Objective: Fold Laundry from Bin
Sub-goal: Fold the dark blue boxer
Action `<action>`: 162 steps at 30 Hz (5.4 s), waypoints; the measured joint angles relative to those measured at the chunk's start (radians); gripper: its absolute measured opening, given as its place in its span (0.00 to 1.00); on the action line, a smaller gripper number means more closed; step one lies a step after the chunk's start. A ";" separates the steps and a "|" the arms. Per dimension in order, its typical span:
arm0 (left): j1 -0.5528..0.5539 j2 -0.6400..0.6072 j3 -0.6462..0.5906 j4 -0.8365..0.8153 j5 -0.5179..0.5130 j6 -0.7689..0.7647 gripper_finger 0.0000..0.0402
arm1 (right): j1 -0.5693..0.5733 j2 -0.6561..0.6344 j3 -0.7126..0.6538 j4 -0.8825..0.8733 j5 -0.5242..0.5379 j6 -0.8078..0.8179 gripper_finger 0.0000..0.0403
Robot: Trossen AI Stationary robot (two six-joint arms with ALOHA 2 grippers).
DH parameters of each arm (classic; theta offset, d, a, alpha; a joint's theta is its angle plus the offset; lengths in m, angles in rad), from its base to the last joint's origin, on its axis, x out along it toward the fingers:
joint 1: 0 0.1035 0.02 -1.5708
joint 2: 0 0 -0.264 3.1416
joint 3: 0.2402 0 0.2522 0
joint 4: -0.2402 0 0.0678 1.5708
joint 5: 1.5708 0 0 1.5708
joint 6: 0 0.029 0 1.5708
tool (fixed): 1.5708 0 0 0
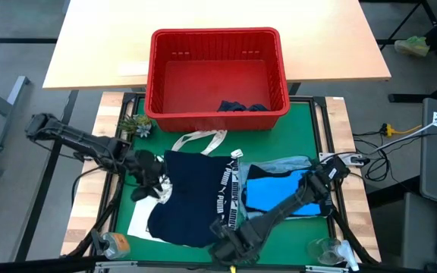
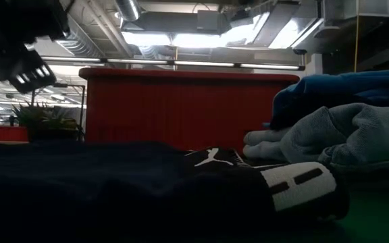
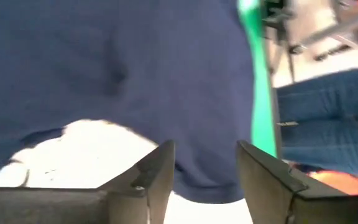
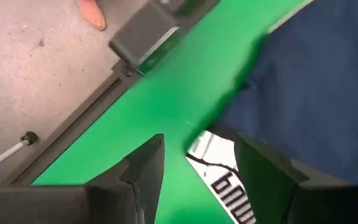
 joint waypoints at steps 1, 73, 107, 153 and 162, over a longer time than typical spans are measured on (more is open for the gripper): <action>-0.026 0.000 0.000 0.020 0.000 -0.001 0.42 | 0.009 0.007 0.000 0.006 0.007 -0.003 0.48; -0.709 0.622 -0.001 0.551 -0.454 -0.134 0.07 | -0.035 0.157 -0.005 0.003 0.044 0.000 0.37; -0.671 0.275 0.000 0.498 -0.426 -0.343 0.00 | -0.081 -0.014 0.008 -0.070 0.074 0.164 0.01; 0.231 -0.115 0.000 -0.098 -0.731 0.164 0.00 | -0.480 -0.057 -0.045 -0.355 0.306 0.355 0.05; 0.256 -0.058 0.000 -0.095 -0.733 0.186 0.04 | -0.480 -0.057 -0.097 -0.354 0.306 0.354 0.05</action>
